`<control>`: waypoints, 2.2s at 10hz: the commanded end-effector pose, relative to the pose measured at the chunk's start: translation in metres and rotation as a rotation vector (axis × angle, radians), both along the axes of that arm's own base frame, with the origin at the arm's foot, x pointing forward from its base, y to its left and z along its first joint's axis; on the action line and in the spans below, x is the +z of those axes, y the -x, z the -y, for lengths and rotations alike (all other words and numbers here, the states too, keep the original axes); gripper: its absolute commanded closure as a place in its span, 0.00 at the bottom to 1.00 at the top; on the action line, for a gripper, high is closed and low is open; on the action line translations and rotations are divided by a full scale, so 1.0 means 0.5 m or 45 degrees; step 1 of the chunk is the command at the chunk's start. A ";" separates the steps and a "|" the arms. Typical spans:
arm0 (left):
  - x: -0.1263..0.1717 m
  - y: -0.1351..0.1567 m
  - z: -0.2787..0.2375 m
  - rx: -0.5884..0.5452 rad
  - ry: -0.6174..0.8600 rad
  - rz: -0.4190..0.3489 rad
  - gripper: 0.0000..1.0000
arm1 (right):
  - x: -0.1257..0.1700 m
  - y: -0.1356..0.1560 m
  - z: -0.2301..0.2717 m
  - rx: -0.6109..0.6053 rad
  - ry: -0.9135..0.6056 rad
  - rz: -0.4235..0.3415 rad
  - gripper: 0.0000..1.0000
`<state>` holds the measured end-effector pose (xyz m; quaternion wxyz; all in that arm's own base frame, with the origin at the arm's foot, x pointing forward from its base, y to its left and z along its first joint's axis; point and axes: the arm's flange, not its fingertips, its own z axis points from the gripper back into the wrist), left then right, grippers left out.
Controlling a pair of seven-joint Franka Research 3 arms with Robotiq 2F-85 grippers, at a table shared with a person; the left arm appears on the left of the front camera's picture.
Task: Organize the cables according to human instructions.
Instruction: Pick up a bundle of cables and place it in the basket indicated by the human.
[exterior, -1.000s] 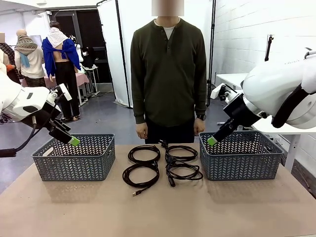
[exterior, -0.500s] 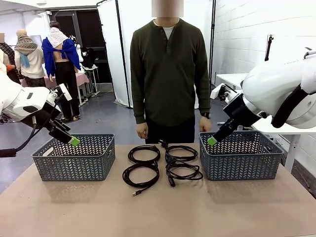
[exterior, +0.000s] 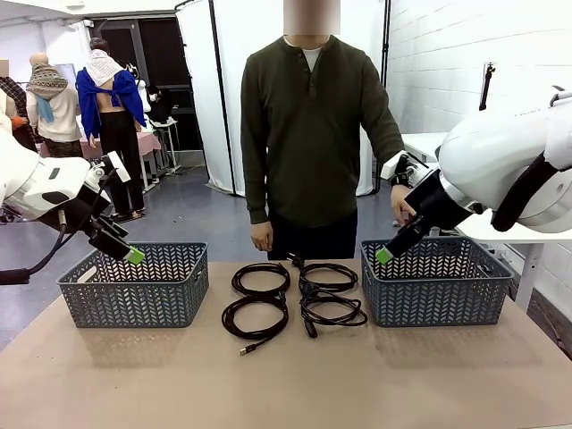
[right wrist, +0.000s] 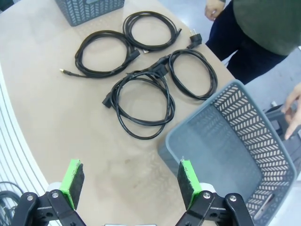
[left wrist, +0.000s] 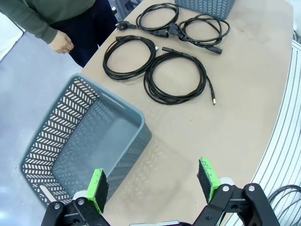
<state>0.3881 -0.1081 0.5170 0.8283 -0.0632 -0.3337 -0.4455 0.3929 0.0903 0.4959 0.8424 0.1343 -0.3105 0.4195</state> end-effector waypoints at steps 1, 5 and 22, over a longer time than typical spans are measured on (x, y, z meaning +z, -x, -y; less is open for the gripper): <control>-0.003 -0.002 -0.005 -0.003 0.011 -0.004 0.00 | -0.005 -0.005 0.001 0.013 -0.024 -0.002 0.00; -0.003 -0.002 -0.005 -0.003 0.011 -0.004 0.00 | -0.005 -0.005 0.001 0.013 -0.024 -0.002 0.00; -0.003 -0.002 -0.005 -0.003 0.011 -0.004 0.00 | -0.005 -0.005 0.001 0.013 -0.024 -0.002 0.00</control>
